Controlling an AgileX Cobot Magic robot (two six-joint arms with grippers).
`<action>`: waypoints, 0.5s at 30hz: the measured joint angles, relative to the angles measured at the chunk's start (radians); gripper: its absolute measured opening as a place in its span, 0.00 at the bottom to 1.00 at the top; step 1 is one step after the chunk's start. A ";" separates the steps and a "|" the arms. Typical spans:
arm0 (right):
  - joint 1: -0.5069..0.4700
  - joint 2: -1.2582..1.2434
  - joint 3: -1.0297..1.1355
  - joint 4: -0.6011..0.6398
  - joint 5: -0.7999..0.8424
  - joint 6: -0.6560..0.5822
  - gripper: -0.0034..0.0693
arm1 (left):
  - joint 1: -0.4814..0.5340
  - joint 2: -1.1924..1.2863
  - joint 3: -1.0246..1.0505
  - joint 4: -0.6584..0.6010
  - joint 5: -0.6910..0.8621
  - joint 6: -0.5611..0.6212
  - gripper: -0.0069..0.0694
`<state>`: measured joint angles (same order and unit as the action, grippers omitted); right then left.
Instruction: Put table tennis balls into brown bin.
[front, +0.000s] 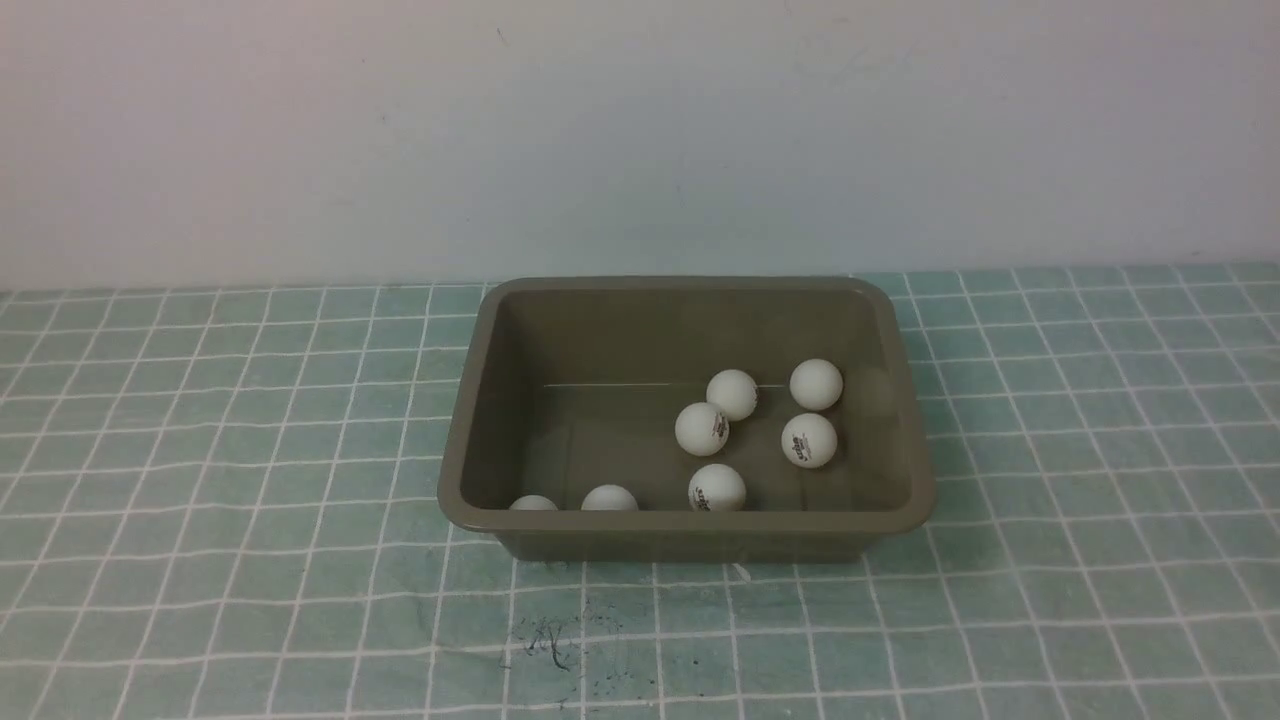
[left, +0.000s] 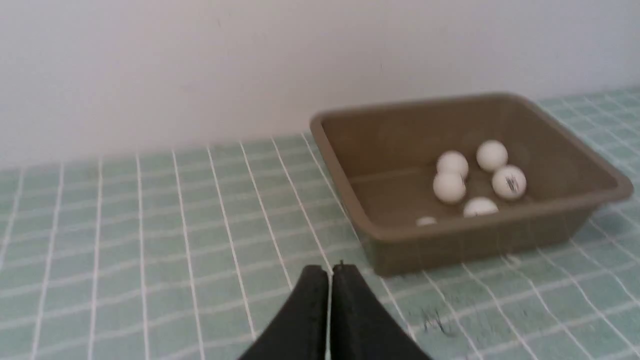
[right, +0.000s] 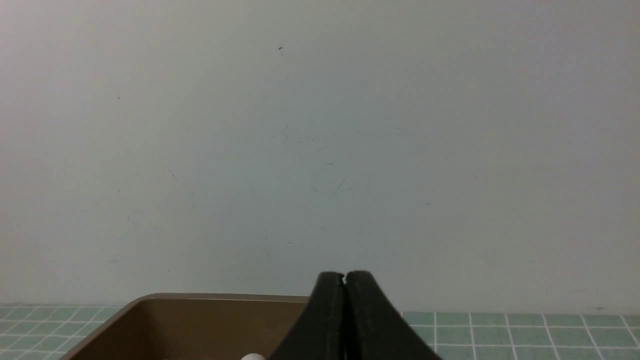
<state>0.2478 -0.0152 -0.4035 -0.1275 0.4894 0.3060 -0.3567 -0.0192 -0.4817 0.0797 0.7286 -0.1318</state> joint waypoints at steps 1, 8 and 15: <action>0.000 0.000 0.000 0.000 0.001 0.000 0.03 | 0.000 0.000 0.000 0.016 -0.035 0.000 0.09; 0.000 0.000 0.000 0.000 0.001 0.000 0.03 | 0.001 0.000 0.042 0.091 -0.140 0.001 0.09; 0.000 0.000 0.000 0.000 0.007 0.000 0.03 | 0.147 0.000 0.335 -0.025 -0.366 0.132 0.09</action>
<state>0.2478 -0.0152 -0.4035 -0.1275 0.4962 0.3060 -0.2094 -0.0192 -0.1470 0.0548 0.3622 0.0000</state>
